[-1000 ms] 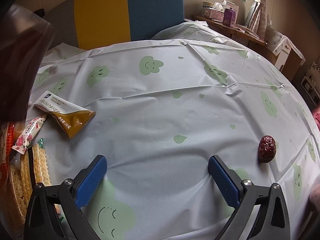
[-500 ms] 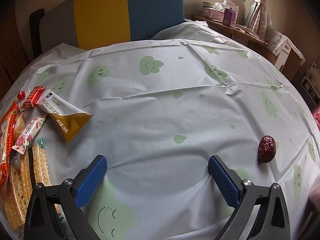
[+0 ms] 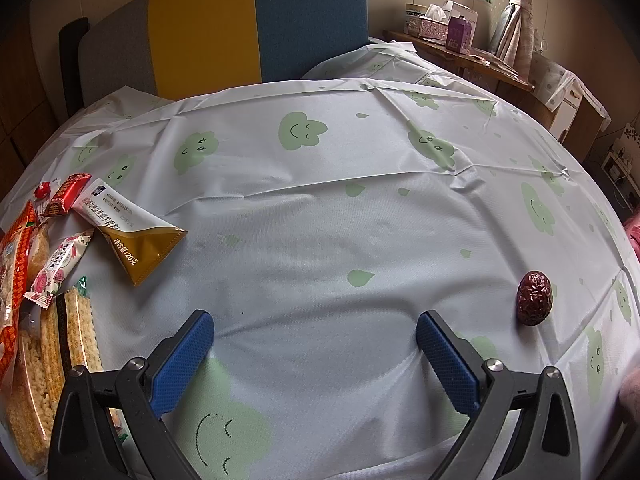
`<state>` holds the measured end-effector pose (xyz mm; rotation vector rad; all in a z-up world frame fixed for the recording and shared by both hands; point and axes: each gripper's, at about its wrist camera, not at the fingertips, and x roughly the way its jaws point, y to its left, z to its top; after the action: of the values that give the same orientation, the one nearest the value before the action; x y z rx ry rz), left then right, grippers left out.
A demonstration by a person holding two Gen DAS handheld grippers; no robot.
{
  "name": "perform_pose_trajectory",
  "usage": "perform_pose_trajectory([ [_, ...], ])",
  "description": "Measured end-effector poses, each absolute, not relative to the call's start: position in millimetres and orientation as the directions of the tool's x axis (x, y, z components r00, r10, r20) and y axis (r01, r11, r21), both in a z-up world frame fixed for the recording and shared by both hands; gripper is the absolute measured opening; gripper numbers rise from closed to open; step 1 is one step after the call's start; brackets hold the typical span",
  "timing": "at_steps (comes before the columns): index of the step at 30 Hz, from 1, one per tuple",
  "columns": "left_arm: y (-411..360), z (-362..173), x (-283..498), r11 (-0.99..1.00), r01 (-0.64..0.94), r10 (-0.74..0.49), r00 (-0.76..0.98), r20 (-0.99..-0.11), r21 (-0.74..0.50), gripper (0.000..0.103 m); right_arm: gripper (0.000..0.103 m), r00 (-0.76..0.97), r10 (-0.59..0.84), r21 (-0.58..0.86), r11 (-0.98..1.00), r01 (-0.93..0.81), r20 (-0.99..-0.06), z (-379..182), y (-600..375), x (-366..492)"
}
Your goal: Organize snacks
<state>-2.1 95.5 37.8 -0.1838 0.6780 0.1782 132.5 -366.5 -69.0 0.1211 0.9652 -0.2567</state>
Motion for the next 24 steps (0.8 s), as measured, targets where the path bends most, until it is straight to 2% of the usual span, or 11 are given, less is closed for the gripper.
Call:
perform_pose_trajectory([
  [13,31.4,10.1,13.4,0.995,-0.086,0.028,0.722,-0.692,-0.049,0.059,0.103,0.542,-0.162,-0.012,0.963,0.269,-0.825,-68.6,-366.4,132.5],
  [24,4.3,4.2,23.2,0.998,-0.056,0.051,0.705,-0.707,0.017,0.085,0.103,0.542,-0.161,-0.011,0.963,0.271,-0.825,-67.3,-365.7,133.0],
])
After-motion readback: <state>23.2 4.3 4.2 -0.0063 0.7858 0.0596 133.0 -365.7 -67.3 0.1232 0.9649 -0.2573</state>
